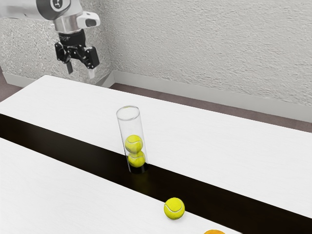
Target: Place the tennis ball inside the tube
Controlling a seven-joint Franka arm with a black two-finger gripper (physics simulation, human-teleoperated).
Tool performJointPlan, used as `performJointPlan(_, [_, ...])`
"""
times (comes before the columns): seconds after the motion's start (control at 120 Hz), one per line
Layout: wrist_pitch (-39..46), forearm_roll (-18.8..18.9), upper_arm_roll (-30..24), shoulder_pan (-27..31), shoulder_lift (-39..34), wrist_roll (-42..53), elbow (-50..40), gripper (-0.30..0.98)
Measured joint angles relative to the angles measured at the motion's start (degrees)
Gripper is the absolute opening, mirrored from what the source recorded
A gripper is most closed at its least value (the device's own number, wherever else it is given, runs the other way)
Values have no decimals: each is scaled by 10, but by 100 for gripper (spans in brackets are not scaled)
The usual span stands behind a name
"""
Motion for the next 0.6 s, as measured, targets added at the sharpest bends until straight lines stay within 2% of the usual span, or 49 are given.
performJointPlan(0.133, [-1,-2,-11,4,-3,9,-4,69])
performJointPlan(0.3, [0,-5,-104,-2,-6,18,-12,69])
performJointPlan(0.417, [10,-27,-132,-4,21,21,-32,69])
performJointPlan(0.6, [32,-10,-180,-10,71,21,-35,69])
